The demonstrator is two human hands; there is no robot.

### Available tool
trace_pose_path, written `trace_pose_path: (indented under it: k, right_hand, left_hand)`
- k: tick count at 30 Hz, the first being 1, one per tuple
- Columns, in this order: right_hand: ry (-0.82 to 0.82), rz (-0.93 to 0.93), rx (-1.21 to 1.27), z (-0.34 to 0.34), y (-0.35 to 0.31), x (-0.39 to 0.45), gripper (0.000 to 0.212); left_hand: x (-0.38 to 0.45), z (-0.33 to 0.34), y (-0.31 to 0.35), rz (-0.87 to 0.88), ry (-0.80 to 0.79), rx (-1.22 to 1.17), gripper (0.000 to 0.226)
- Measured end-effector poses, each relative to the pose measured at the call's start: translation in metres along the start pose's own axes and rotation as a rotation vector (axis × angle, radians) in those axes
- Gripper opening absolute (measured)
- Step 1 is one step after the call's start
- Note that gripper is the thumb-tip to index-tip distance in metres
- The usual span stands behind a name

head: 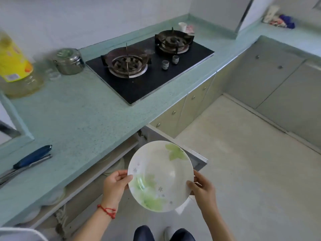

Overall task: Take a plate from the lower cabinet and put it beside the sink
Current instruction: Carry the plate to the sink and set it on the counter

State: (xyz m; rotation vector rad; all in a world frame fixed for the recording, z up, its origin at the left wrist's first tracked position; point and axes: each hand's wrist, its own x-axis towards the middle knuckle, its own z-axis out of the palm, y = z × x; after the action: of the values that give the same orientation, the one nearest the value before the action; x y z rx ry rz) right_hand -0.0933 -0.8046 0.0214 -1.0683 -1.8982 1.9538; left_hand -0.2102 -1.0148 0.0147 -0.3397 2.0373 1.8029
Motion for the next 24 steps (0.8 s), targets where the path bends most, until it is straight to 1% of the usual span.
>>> trace_pose_path:
  k: [4,9,15,19,22,24]
  right_hand:
    - [0.133,0.017,0.047,-0.033,0.003,-0.014,0.061]
    - [0.314,0.042,0.107,-0.083,0.009,-0.034,0.050]
    - [0.499,0.083,0.141,-0.151,0.026,-0.059,0.056]
    - [0.598,0.093,0.191,-0.199,0.032,-0.072,0.058]
    - [0.641,0.118,0.211,-0.238,0.038,-0.075,0.047]
    - [0.657,0.125,0.219,-0.257,0.040,-0.072,0.047]
  left_hand:
    - [0.003,0.036,0.008,0.031,-0.125,0.073,0.014]
    - [-0.006,0.094,0.011,0.038,-0.291,0.141,0.014]
    - [-0.032,0.173,0.005,0.020,-0.493,0.215,0.014]
    - [-0.050,0.226,-0.004,0.000,-0.577,0.268,0.012]
    - [-0.063,0.269,-0.012,-0.028,-0.605,0.293,0.013]
    - [-0.070,0.289,-0.014,-0.049,-0.634,0.289,0.013]
